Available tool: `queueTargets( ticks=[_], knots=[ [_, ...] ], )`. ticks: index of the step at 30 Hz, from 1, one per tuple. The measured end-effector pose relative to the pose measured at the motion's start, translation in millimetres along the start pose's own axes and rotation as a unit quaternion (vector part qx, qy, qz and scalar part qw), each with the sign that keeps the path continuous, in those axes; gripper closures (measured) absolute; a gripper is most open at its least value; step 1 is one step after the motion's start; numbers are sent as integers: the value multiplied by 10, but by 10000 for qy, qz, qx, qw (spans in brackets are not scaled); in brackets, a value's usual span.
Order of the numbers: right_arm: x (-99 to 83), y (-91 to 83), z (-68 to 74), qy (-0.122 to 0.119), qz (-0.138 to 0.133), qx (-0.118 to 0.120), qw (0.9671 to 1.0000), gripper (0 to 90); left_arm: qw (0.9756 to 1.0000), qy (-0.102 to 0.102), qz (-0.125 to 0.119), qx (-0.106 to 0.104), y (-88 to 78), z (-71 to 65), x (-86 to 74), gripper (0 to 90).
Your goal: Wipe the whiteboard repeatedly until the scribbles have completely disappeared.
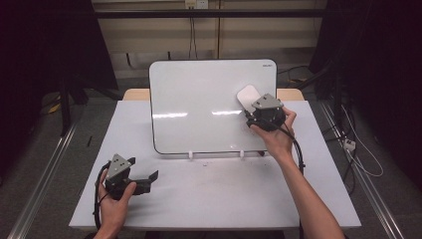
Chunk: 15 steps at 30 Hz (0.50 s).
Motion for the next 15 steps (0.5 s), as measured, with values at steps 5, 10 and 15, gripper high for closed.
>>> queueTargets(
  ticks=[5, 10, 15],
  knots=[
    [130, 44, -174, 91, 1, -62, 9999, 314, 10000, -2, -1, 10, -10, 7, -3, 59],
    [188, 69, -210, 94, 13, -148, 9998, 315, 10000, -18, -1, 11, -9, 8, -3, 59],
    [124, 34, -121, 14, -19, -111, 9999, 315, 10000, -6, -3, 13, -4, -6, -2, 59]
  ],
)
Point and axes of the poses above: each handheld gripper's, and its own axes: y roughly forward along the jaws, x roughly out of its top, z roughly to its left, the point moved 1 cm from there along y, roughly forward along the jaws, and after that the axes turned 3 degrees about -x, right-handed, at the moved point
